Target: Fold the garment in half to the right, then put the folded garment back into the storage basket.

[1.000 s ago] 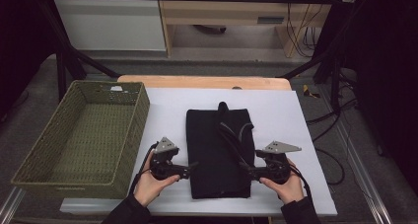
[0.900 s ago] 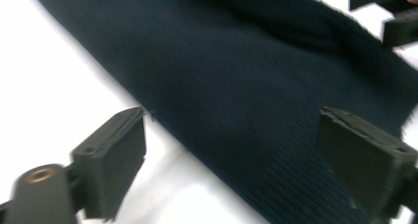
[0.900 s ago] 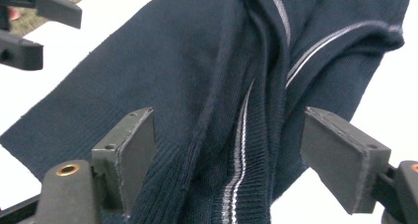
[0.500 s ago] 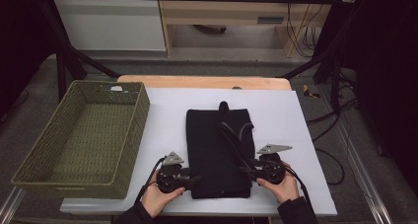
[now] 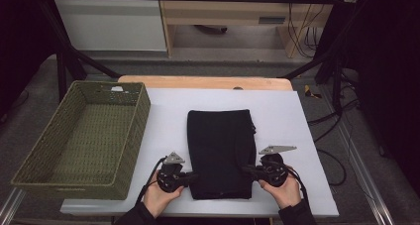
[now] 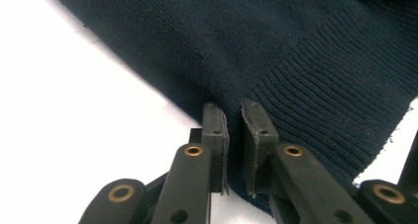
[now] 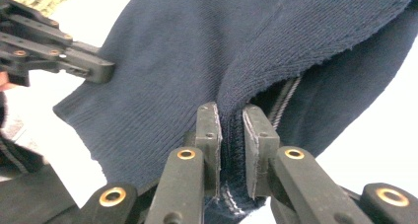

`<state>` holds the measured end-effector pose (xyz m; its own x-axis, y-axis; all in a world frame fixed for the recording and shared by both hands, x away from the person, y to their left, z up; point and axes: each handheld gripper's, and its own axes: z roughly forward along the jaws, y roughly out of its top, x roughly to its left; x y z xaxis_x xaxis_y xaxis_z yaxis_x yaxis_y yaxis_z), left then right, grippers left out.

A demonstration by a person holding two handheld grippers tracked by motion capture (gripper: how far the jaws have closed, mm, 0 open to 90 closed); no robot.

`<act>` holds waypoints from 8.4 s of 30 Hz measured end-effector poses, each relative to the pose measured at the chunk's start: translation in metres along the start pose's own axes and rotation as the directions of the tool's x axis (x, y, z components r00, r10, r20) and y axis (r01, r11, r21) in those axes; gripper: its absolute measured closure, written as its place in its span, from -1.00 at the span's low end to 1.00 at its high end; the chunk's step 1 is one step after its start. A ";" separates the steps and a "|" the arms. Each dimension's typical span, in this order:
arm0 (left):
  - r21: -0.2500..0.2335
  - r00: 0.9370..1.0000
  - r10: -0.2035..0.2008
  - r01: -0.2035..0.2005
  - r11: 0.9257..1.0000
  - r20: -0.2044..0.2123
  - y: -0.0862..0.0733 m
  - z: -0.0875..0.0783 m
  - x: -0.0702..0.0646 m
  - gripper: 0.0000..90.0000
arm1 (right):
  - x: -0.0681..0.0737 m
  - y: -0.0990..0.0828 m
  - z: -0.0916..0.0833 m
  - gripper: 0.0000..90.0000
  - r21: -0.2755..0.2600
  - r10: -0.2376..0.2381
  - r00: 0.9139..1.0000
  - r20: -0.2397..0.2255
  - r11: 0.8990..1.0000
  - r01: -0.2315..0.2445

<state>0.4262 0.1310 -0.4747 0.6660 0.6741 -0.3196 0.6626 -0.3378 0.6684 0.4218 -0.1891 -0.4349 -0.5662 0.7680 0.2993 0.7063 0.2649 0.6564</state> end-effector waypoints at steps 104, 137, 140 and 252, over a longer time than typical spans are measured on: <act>-0.210 0.992 0.075 -0.095 0.973 -0.102 0.102 -0.003 0.050 -0.96 | -0.030 -0.024 0.005 -0.88 -0.178 -0.051 0.991 0.120 0.981 0.072; -0.177 0.974 -0.021 -0.020 0.984 -0.225 0.132 0.042 0.093 -0.88 | -0.029 -0.025 0.006 -0.89 -0.156 -0.049 0.993 0.110 0.986 0.066; -0.161 0.969 -0.018 -0.023 0.987 -0.245 0.131 0.046 0.096 -0.82 | -0.029 -0.025 0.006 -0.89 -0.155 -0.048 0.993 0.108 0.986 0.065; -0.216 0.981 -0.017 -0.025 0.976 -0.191 0.147 0.036 0.082 0.74 | -0.014 -0.023 0.023 0.60 0.036 0.185 0.983 -0.015 0.982 -0.184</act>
<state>0.5905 0.1132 -0.4274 0.5769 0.7928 -0.1965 0.5558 -0.2048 0.8057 0.4235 -0.1920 -0.4701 -0.4321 0.7952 0.4254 0.8133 0.1398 0.5648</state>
